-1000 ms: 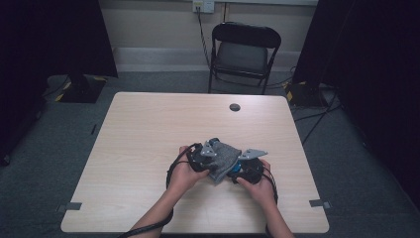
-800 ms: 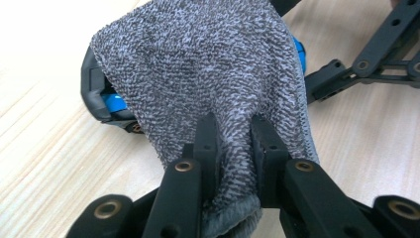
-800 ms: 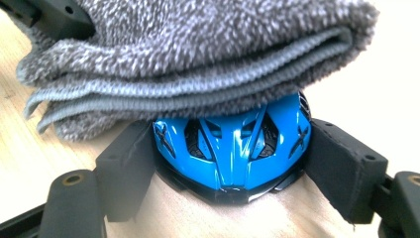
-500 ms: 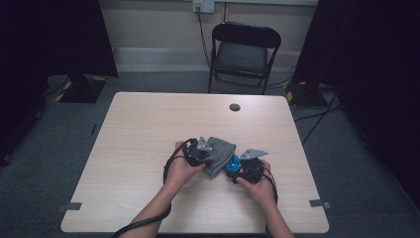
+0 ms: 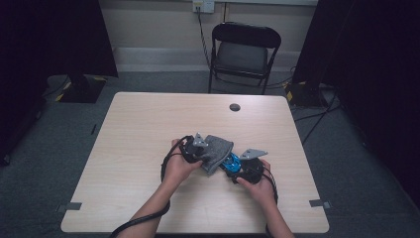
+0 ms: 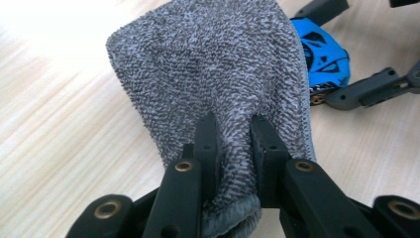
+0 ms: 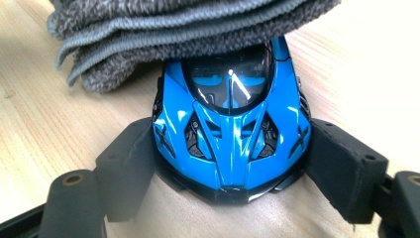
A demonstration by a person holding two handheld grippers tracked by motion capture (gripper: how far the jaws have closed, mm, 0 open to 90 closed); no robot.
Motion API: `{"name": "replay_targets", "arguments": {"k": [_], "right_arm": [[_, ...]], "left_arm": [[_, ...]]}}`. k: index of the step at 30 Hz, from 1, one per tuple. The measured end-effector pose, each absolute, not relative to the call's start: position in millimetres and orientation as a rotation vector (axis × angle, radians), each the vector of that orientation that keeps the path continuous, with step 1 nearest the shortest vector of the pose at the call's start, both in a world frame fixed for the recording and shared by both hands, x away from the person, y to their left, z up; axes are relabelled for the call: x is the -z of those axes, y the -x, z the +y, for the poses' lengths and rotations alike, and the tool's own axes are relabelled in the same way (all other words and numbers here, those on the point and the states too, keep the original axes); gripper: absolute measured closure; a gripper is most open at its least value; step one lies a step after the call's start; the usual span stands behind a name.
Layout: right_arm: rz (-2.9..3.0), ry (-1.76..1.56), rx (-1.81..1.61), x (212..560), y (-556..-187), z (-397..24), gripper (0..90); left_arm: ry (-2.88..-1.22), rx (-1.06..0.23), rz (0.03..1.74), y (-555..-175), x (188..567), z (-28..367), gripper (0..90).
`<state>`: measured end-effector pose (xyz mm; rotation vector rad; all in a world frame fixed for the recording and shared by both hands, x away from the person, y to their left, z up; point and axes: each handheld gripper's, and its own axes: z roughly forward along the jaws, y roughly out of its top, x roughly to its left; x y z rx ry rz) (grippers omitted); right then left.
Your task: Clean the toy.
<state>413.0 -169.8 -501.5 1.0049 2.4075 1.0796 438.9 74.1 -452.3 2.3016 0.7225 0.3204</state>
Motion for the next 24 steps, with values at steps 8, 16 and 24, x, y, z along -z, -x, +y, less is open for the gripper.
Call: {"name": "replay_targets", "arguments": {"k": [8, 16, 24], "right_arm": [[2.407, -1.005, -1.08, 501.5, -413.0, -169.8, 22.9], [2.407, -1.004, -1.08, 501.5, -413.0, -169.8, 22.9], [2.407, -1.005, -1.08, 501.5, -413.0, -169.8, 22.9]], "left_arm": [[-2.282, -0.353, 0.775, -445.0, 451.4, 84.5, 76.4], [-2.271, -0.37, 0.818, -450.3, 453.1, 93.8, 76.4], [-2.255, -0.354, 0.881, -457.0, 459.7, 103.4, 76.4]]}}
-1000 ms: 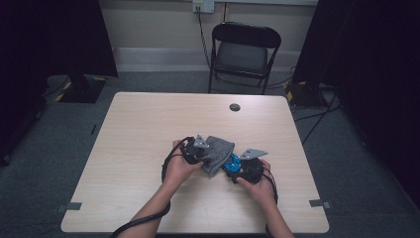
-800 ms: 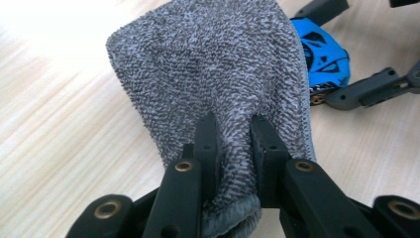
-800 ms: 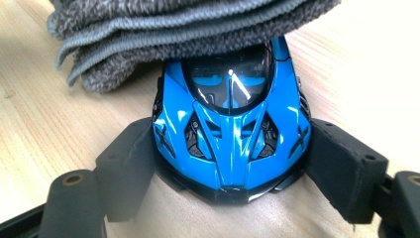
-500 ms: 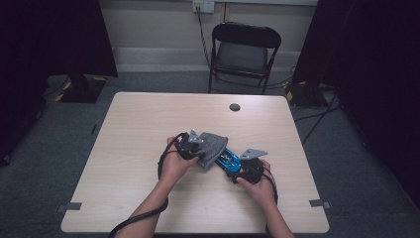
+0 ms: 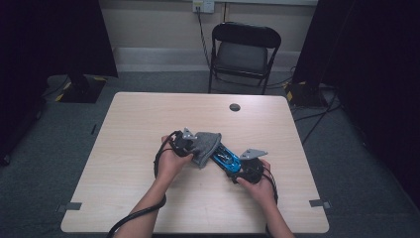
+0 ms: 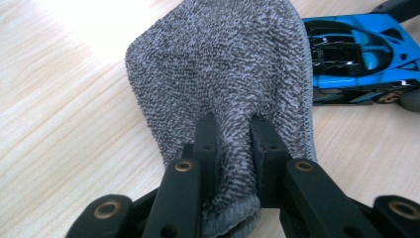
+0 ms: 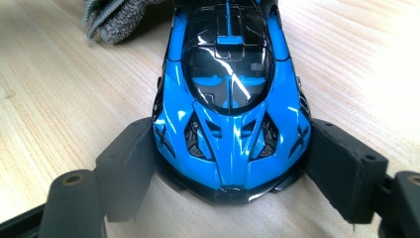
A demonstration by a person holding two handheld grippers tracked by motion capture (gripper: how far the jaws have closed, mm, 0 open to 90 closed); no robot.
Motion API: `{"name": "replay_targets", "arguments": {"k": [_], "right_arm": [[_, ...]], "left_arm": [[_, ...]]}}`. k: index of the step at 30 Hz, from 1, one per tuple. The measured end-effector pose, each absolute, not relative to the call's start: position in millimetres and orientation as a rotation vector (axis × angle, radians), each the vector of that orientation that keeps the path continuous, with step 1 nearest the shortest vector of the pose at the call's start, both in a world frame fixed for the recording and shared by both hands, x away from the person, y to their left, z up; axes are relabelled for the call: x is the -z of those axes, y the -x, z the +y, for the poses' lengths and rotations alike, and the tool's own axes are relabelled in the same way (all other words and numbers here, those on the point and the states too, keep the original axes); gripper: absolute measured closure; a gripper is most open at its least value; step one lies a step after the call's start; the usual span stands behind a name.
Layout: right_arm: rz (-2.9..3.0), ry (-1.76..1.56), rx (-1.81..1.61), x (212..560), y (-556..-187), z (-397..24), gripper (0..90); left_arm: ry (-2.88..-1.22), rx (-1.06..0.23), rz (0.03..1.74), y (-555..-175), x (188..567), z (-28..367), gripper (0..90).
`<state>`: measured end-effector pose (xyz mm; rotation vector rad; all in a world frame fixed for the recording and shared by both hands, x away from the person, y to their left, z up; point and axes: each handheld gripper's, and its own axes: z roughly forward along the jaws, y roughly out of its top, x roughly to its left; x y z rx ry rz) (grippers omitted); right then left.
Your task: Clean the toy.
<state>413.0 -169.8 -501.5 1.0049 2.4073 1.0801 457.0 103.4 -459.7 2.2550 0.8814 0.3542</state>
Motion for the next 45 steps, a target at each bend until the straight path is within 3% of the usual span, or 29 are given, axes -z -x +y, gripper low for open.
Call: {"name": "replay_targets", "arguments": {"k": [20, 28, 45], "right_arm": [[2.407, -1.005, -1.08, 501.5, -413.0, -169.8, 22.9], [2.407, -1.005, -1.08, 501.5, -413.0, -169.8, 22.9], [2.407, -1.005, -1.079, 501.5, -413.0, -169.8, 22.9]], "left_arm": [[-2.234, -0.404, 0.953, -459.3, 460.9, 127.3, 76.1], [-2.188, -0.439, 0.939, -450.5, 445.2, 142.0, 76.1], [-2.169, -0.41, 0.737, -421.9, 422.3, 103.8, 75.9]]}}
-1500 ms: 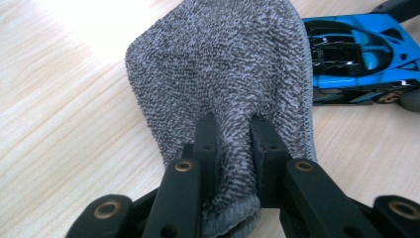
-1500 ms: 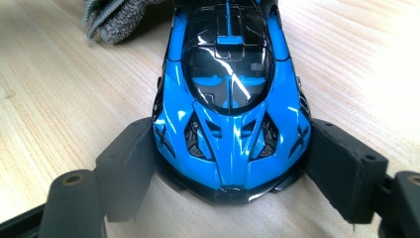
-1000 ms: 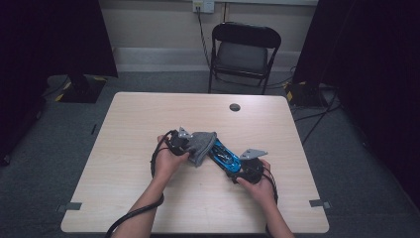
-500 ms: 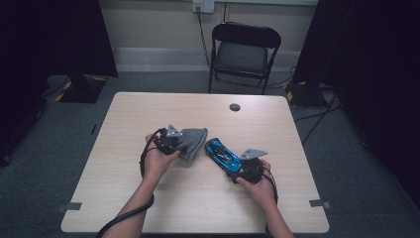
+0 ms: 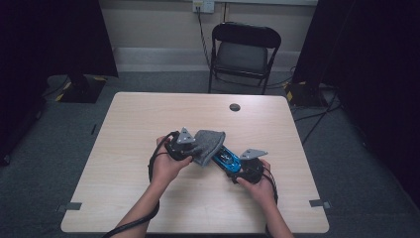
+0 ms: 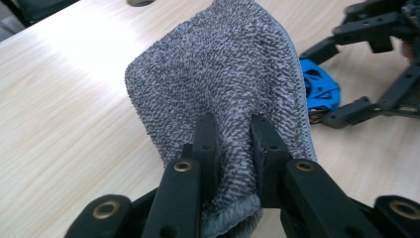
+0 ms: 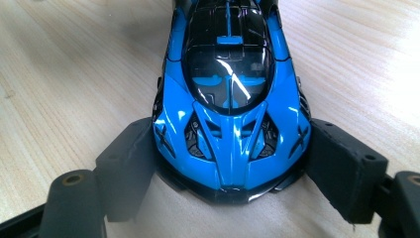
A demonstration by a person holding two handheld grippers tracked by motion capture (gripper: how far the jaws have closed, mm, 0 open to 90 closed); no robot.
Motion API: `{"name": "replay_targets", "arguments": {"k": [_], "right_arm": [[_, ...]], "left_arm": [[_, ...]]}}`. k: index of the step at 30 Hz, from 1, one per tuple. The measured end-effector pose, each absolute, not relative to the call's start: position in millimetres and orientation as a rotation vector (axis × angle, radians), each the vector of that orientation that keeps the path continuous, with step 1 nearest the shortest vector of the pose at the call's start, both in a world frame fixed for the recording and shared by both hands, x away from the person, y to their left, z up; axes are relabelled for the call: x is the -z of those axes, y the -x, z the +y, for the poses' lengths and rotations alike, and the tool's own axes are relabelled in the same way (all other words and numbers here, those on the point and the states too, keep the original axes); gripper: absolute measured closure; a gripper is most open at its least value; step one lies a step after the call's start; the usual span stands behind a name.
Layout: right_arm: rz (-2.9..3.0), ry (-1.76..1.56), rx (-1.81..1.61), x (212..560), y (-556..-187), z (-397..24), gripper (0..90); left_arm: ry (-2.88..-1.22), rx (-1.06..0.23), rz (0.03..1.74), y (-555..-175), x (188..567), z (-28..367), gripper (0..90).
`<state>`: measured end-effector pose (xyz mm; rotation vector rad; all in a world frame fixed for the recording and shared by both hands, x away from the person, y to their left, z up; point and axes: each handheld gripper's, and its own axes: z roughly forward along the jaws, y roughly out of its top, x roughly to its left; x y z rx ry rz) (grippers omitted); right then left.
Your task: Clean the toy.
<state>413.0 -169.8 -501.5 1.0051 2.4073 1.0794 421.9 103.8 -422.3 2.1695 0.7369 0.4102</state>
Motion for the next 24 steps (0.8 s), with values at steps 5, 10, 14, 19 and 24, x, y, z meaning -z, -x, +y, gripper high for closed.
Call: {"name": "replay_targets", "arguments": {"k": [5, 10, 14, 19, 24], "right_arm": [[2.407, -1.005, -1.079, 501.5, -413.0, -169.8, 22.9], [2.408, -1.005, -1.079, 501.5, -413.0, -169.8, 22.9], [2.408, -1.005, -1.079, 501.5, -413.0, -169.8, 23.0], [2.408, -1.004, -1.079, 501.5, -413.0, -169.9, 22.9], [2.408, -1.004, -1.079, 501.5, -413.0, -169.9, 22.9]], "left_arm": [[-2.166, -0.373, 0.702, -413.6, 427.1, 89.9, 75.8], [-2.175, -0.347, 0.675, -407.7, 431.1, 80.8, 75.8], [-2.183, -0.337, 0.658, -403.4, 432.9, 78.1, 75.8], [-2.193, -0.324, 0.64, -397.5, 436.6, 74.1, 75.8], [-2.204, -0.309, 0.622, -395.4, 440.4, 69.1, 75.8]]}}
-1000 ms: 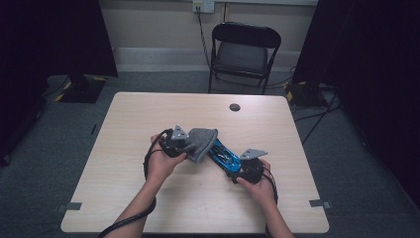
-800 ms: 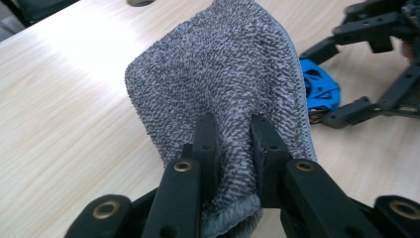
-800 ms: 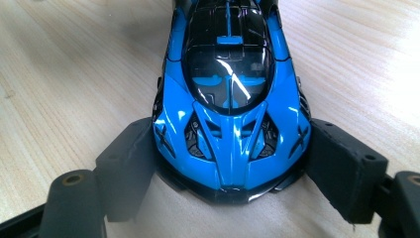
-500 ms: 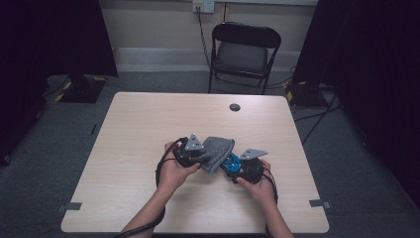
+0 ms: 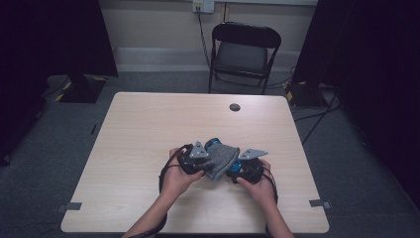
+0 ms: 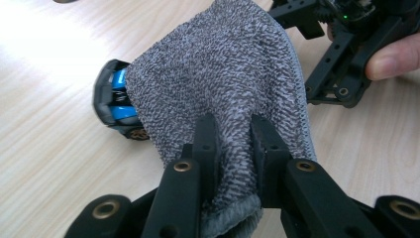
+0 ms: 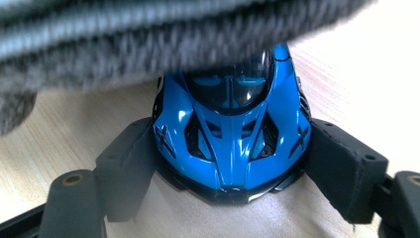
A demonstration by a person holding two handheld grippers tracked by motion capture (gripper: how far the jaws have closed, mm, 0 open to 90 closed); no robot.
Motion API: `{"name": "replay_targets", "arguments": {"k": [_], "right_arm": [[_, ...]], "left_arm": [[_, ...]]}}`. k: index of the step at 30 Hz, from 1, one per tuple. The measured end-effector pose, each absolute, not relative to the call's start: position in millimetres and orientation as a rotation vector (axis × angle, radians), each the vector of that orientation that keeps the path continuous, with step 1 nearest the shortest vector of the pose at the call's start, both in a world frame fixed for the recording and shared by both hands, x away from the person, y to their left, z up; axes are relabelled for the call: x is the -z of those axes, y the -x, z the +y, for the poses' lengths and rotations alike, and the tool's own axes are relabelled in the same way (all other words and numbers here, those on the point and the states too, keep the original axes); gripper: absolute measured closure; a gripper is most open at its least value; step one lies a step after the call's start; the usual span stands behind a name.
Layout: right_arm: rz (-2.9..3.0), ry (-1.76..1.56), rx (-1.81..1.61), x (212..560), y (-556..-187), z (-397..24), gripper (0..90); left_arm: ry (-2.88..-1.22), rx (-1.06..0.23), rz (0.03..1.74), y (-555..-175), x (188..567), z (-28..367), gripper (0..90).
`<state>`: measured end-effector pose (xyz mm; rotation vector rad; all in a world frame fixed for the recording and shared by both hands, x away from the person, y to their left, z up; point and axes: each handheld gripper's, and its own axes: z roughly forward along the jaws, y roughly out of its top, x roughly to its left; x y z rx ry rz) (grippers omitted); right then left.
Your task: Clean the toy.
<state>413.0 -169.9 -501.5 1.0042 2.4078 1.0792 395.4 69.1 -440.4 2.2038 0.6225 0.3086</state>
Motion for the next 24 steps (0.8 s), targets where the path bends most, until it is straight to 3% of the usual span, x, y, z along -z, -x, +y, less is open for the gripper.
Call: {"name": "replay_targets", "arguments": {"k": [17, 24], "right_arm": [[2.408, -1.005, -1.079, 501.5, -413.0, -169.9, 22.9], [2.408, -1.005, -1.079, 501.5, -413.0, -169.9, 22.9]], "left_arm": [[-2.291, -0.276, 0.597, -402.5, 457.1, 49.5, 75.2], [-2.265, -0.299, 0.576, -406.9, 445.2, 44.1, 74.7]]}}
